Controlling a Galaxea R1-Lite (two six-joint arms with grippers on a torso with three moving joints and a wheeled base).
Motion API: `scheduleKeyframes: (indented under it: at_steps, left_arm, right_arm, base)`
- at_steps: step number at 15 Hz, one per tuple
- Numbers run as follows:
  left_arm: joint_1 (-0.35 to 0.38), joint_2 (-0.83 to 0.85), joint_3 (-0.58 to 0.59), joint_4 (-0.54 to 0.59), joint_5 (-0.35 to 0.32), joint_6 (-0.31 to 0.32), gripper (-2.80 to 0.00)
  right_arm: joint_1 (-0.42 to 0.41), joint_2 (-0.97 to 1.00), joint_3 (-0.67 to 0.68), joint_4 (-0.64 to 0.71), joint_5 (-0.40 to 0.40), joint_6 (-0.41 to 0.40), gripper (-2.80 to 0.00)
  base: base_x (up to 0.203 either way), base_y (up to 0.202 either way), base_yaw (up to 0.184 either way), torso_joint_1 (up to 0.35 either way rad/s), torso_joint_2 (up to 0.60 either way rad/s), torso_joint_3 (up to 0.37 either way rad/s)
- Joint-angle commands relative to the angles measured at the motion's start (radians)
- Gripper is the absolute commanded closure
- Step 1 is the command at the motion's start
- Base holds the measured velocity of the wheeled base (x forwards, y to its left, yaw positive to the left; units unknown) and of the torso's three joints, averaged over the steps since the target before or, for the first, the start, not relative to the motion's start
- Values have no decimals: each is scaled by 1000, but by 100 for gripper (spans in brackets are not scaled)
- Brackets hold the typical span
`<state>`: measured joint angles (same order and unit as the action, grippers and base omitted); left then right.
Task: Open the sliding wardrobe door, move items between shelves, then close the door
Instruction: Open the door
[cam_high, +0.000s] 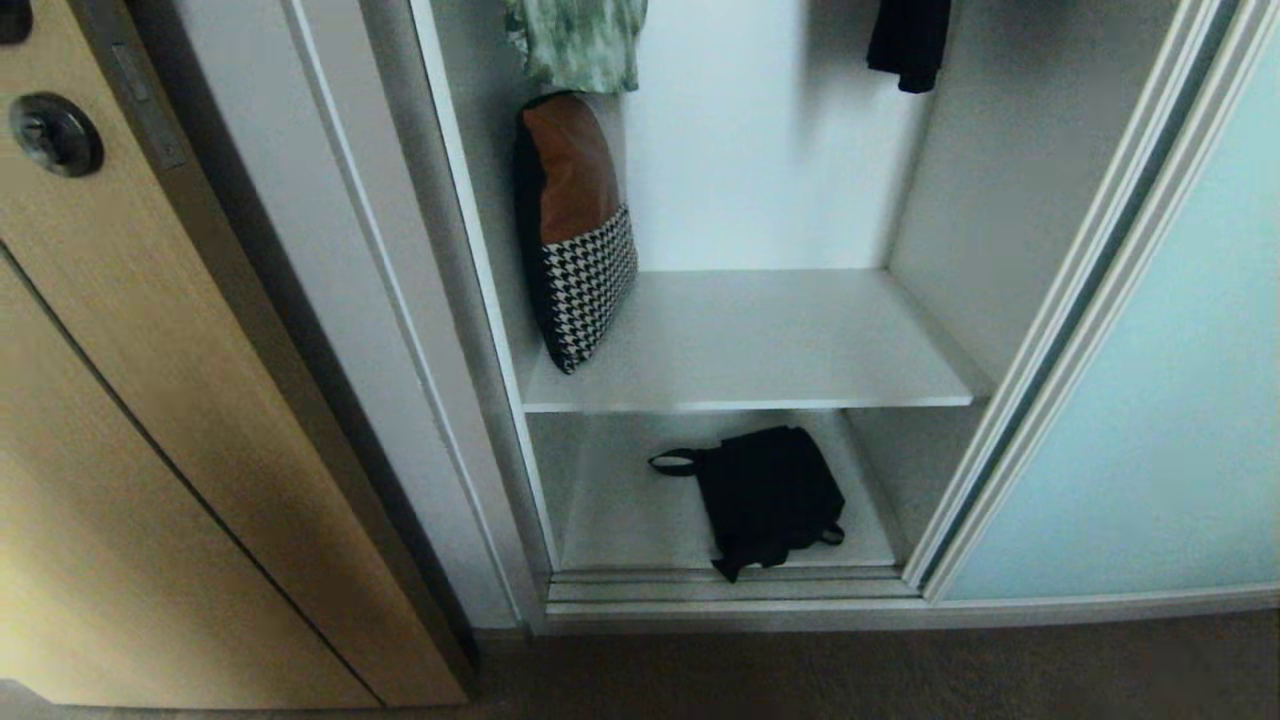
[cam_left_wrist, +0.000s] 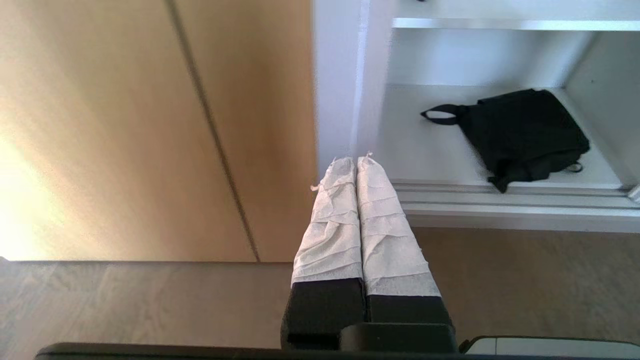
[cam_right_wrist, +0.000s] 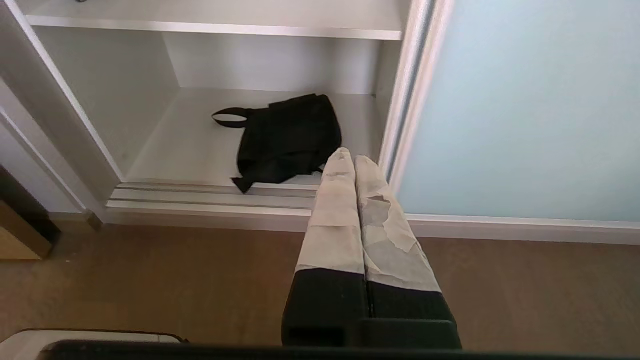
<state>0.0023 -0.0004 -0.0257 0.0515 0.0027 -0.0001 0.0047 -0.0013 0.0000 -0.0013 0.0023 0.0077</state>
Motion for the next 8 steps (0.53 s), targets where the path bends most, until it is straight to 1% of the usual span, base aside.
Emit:
scheduleKeyframes:
  at_steps: [1, 8]
  left_arm:
    - [1, 3, 0, 1, 0, 0, 0]
    - [1, 3, 1, -1, 0, 0, 0]
  right_arm:
    - [1, -2, 2, 0, 1, 0, 0]
    - [1, -2, 2, 0, 1, 0, 0]
  base:
    - [0, 197, 1, 2, -6, 7]
    - [0, 196, -1, 2, 1, 3]
